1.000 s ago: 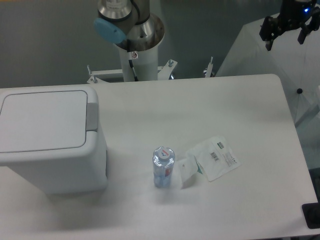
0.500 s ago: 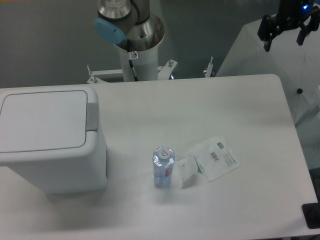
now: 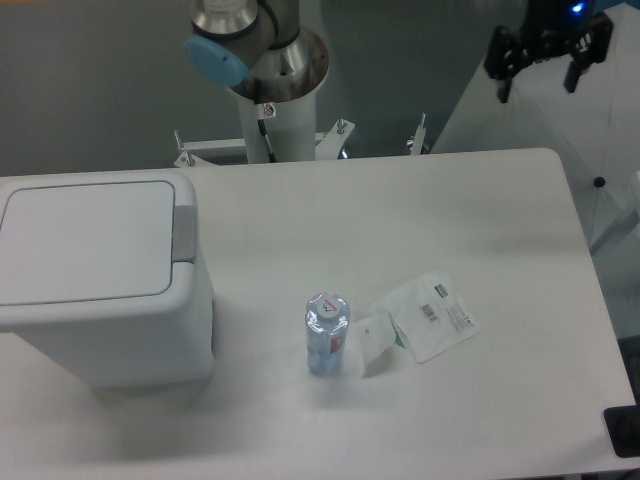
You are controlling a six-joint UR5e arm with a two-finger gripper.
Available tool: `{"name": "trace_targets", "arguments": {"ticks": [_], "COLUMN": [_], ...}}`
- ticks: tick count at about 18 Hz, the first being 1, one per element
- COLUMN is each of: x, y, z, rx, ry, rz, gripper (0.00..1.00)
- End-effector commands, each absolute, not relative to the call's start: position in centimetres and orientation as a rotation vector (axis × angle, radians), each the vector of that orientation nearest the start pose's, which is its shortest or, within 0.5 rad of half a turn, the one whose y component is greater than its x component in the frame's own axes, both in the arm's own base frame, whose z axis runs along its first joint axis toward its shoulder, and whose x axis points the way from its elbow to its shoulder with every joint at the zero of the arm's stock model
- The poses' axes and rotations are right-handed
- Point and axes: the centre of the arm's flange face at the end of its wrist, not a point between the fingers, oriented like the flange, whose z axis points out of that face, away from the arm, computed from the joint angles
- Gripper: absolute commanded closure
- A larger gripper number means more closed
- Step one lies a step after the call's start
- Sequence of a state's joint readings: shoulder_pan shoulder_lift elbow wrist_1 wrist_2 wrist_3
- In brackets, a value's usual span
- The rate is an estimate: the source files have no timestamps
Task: Open the trash can
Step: 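Move the open gripper across the table toward the trash can lid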
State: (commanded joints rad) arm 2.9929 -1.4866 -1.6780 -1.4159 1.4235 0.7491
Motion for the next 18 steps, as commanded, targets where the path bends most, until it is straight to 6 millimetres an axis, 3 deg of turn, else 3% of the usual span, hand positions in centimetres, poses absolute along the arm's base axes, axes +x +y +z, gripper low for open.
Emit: {"name": "trace_targets", "arguments": {"ticks": [4,9,18], "x": [-42.6,-40.8,-36.6], "y": [25.0,28.3,34.2], "z": [50.3,52.0,53.9], "rx": [-2.682,-2.375,-2.298], "ry": [-1.106,-1.271,-1.183], "rz": [0.057,-0.218,-0.398], "gripper": [0.0,0.0,0.0]}}
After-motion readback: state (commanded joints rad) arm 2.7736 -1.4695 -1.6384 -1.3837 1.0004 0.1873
